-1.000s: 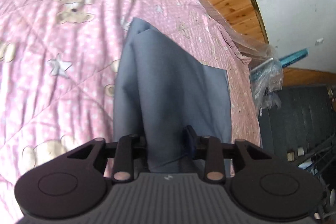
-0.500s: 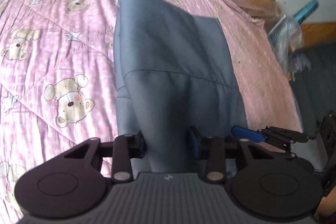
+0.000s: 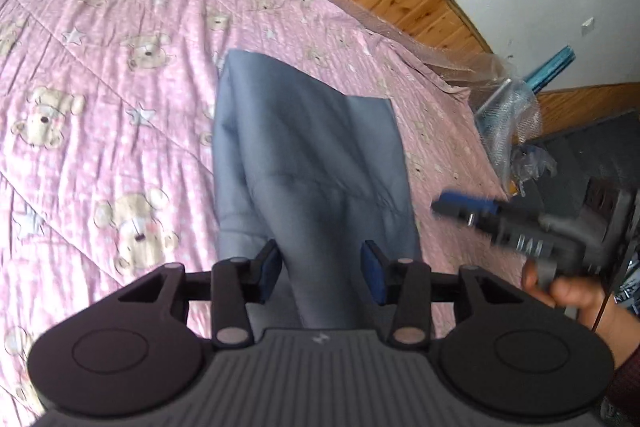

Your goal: Fold clothes

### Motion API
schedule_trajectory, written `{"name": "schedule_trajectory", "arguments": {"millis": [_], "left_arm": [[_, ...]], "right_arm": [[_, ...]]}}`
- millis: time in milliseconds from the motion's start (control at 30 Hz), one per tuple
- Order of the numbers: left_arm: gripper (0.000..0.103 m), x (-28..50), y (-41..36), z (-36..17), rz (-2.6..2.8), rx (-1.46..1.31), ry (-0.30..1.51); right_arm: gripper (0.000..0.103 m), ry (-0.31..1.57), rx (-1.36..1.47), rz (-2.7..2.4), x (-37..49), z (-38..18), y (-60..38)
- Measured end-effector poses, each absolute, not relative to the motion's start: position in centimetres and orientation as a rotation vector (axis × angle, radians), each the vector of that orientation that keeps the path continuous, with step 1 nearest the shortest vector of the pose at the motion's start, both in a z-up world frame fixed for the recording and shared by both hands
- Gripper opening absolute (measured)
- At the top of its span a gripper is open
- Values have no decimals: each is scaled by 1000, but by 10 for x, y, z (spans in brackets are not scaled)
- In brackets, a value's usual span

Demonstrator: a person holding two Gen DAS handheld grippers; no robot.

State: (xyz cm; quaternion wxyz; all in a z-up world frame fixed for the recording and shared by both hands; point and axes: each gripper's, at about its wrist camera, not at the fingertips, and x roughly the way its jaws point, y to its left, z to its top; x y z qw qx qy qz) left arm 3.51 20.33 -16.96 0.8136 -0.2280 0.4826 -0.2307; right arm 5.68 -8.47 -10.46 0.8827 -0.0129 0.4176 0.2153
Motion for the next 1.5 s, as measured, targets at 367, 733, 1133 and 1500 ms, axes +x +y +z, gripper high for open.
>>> {"name": "schedule_trajectory", "arguments": {"millis": [367, 733, 1133, 1500], "left_arm": [[34, 48, 194, -206, -456, -516, 1053], [24, 26, 193, -210, -386, -565, 1076], [17, -6, 211, -179, -435, -560, 1041], [7, -7, 196, -213, -477, -513, 1172]], "right_arm": [[18, 988, -154, 418, 148, -197, -70], [26, 962, -101, 424, 132, -189, -56], [29, 839, 187, 392, 4, -126, -118], [13, 978, 233, 315, -25, -177, -138]]}}
